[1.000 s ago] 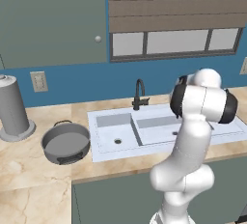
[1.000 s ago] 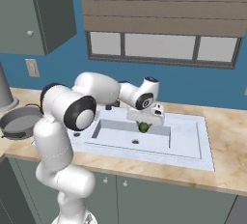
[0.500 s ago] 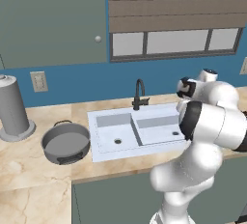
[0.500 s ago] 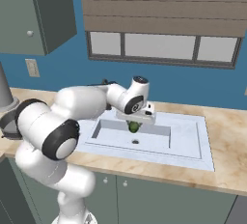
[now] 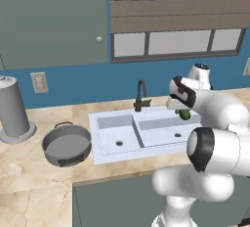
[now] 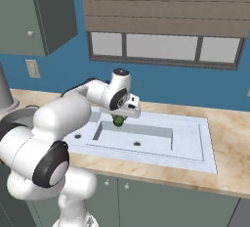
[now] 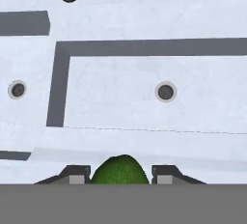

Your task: Dump the avocado from the pot into the sink. Then turn on the water and wash the avocado. Then turn off the water and put the avocado back in the pot.

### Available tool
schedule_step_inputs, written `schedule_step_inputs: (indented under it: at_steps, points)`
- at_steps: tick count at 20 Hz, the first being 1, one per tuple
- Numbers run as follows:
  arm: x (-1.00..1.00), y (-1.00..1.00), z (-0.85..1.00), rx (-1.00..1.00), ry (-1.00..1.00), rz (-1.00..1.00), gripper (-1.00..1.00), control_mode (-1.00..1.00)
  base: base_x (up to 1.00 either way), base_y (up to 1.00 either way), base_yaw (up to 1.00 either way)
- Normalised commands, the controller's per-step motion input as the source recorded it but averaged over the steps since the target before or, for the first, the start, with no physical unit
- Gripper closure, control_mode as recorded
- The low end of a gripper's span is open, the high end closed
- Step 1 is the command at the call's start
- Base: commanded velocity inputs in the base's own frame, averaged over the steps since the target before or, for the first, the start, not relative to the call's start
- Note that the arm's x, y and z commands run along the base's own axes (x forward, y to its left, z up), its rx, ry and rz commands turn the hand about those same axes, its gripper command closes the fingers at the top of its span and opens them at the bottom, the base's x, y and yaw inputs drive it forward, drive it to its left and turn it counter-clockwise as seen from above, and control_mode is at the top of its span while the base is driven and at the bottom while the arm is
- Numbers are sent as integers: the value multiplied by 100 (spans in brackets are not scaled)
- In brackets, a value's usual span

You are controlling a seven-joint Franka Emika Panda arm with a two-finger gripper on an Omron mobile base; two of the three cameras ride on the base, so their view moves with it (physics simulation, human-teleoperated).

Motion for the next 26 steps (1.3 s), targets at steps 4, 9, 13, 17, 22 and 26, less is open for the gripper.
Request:
schedule_step_inputs:
  at_steps: [4, 9, 13, 17, 22, 26]
  points:
    - [-22, 49, 8, 0, -4, 0, 100, -100, 0, 0, 0]
    - [-14, 44, 2, 1, -3, 0, 100, -100, 0, 0, 0]
    - [0, 40, 8, 1, 0, 0, 100, -100, 0, 0, 0]
    - [0, 36, 21, 2, 0, 0, 100, -100, 0, 0, 0]
    - [0, 40, 24, 0, -2, 0, 100, -100, 0, 0, 0]
    - [0, 49, 21, 0, -2, 0, 100, -100, 0, 0, 0]
